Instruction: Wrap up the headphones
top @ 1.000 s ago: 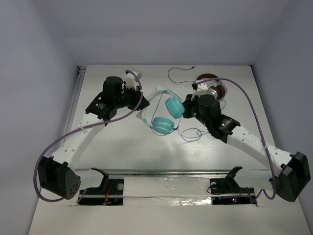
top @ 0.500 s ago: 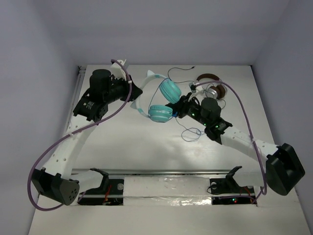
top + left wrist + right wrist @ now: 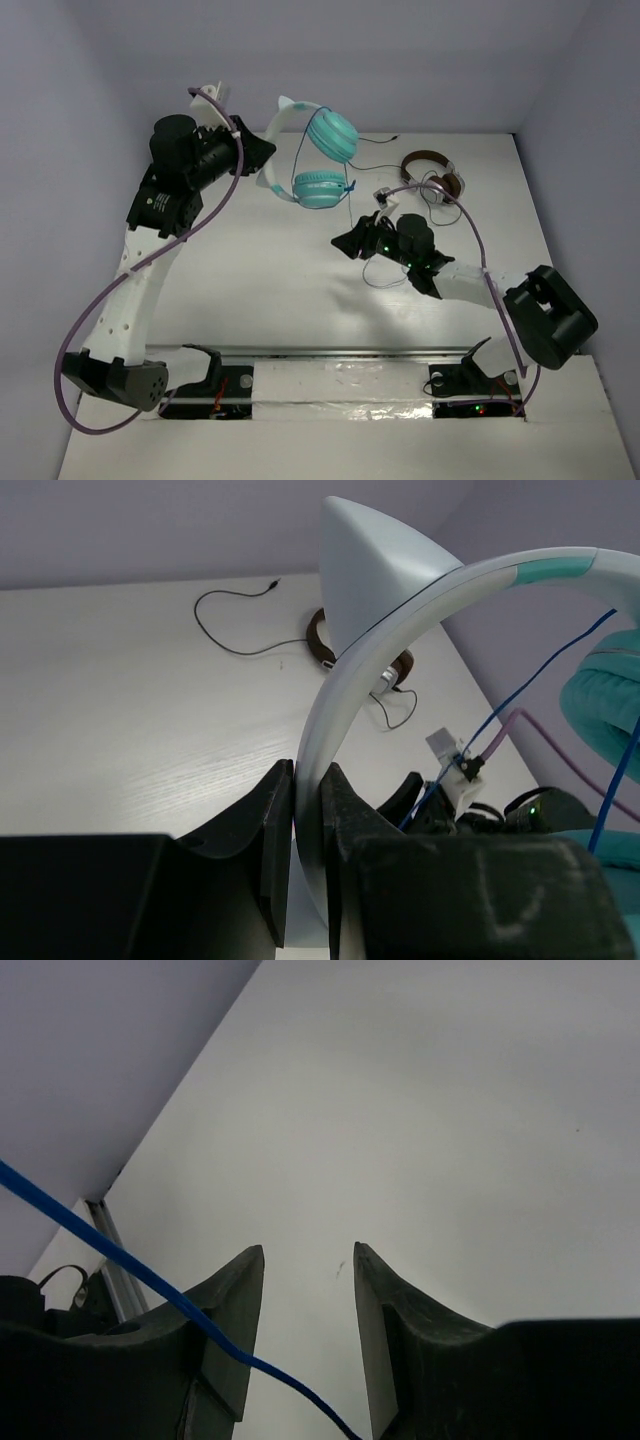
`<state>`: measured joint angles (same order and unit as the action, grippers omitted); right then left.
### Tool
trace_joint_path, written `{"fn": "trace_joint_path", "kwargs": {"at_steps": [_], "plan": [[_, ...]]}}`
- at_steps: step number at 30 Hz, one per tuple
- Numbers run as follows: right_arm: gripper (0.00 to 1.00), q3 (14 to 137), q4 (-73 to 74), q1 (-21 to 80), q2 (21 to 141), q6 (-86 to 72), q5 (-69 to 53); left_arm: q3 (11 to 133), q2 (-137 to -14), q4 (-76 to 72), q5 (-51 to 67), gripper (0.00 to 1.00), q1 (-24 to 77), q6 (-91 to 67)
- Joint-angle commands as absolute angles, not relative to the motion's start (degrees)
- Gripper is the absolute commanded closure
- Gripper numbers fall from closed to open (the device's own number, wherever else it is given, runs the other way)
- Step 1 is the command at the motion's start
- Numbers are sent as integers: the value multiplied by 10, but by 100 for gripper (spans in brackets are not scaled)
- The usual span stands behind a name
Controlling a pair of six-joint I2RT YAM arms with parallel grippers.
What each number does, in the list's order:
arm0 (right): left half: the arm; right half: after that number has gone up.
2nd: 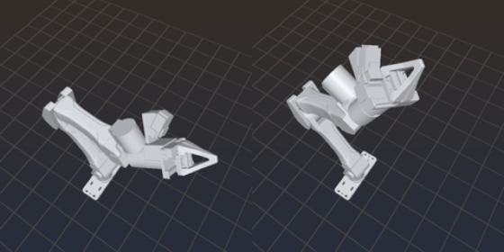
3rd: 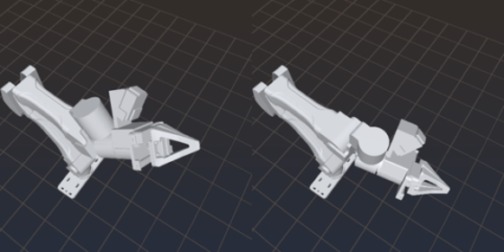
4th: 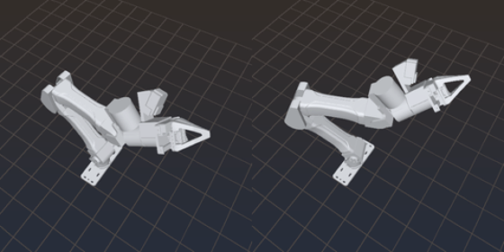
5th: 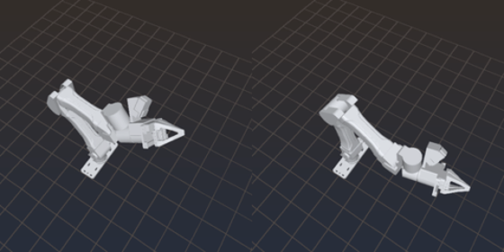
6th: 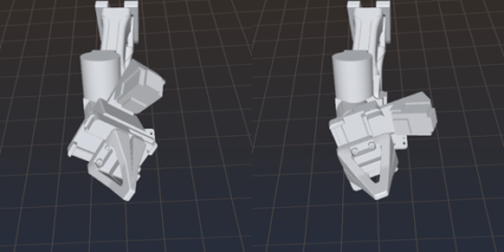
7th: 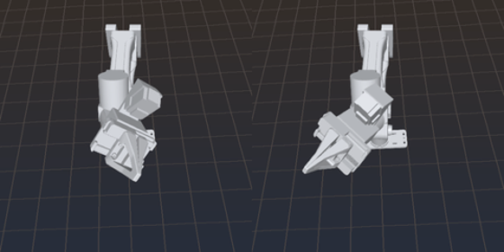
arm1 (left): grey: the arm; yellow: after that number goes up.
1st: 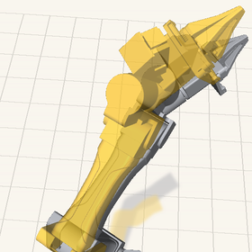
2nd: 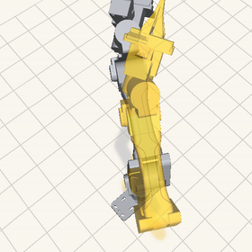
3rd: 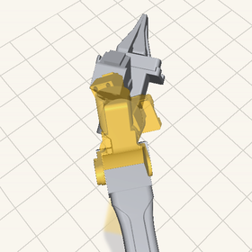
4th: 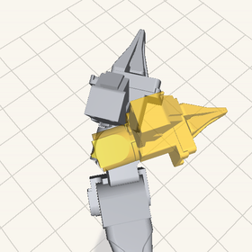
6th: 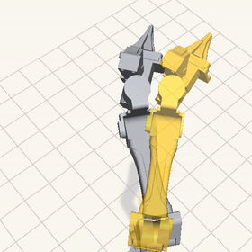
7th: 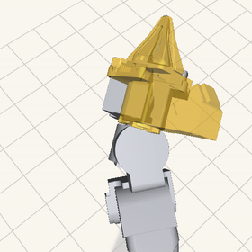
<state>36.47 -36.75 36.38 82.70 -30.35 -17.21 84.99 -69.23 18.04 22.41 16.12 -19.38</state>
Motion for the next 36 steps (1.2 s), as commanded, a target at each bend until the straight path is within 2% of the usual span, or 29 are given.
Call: {"fn": "trace_joint_path", "kwargs": {"at_steps": [1, 11, 17, 19, 20, 22, 23, 26, 31, 36], "plan": [[52, 338, -456, 360, 838, -328, -191, 900, -706, 111, 232, 100, 150, -243], [48, 328, -460, 360, 874, -349, -211, 1007, -754, 121, 228, 100, 105, -256], [48, 308, -443, 360, 867, -365, -207, 997, -781, 101, 206, 100, 99, -279], [53, 308, -437, 360, 863, -371, -215, 979, -786, 77, 202, 100, 99, -292], [59, 308, -437, 369, 862, -373, -223, 956, -784, 66, 200, 100, 99, -307], [65, 312, -428, 390, 863, -376, -225, 934, -780, 41, 178, 100, 99, -320], [79, 320, -421, 400, 865, -375, -222, 915, -780, 36, 167, 100, 99, -325], [100, 331, -381, 442, 864, -372, -192, 900, -787, 29, 142, 100, 93, -328], [100, 370, -238, 527, 848, -359, -144, 867, -795, 12, 75, 100, 87, -339], [100, 424, -100, 555, 810, -346, -89, 778, -782, -21, -27, 100, 109, -346]]}}
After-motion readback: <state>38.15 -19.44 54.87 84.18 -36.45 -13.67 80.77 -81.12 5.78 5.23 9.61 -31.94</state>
